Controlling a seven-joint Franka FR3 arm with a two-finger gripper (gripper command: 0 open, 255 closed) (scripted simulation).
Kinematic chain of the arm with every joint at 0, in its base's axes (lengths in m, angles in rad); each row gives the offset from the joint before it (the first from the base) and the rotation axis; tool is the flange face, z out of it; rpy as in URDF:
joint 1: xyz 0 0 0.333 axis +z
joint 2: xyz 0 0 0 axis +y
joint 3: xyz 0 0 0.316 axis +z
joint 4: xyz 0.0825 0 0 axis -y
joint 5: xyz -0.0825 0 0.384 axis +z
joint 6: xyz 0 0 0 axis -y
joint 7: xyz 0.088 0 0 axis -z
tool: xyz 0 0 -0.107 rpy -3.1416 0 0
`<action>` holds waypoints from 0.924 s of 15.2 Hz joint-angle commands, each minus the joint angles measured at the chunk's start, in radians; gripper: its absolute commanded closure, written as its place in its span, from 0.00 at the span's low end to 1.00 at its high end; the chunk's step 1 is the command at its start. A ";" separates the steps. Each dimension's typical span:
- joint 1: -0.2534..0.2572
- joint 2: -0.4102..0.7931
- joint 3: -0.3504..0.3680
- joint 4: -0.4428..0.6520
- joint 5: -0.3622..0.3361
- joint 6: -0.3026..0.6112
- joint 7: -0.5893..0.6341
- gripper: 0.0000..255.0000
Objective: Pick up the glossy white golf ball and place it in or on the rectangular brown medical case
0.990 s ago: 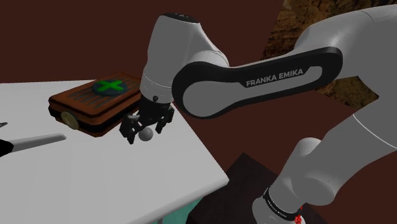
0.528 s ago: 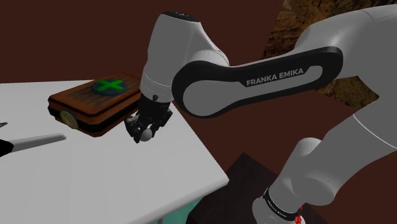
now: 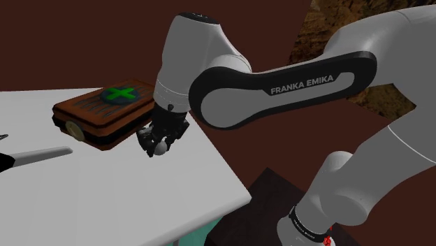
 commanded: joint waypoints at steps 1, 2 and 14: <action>0.001 -0.001 -0.001 0.007 0.002 -0.013 -0.002 1.00; 0.001 -0.004 -0.003 0.018 0.003 -0.027 -0.004 1.00; -0.003 -0.026 -0.020 0.159 0.007 -0.189 -0.013 1.00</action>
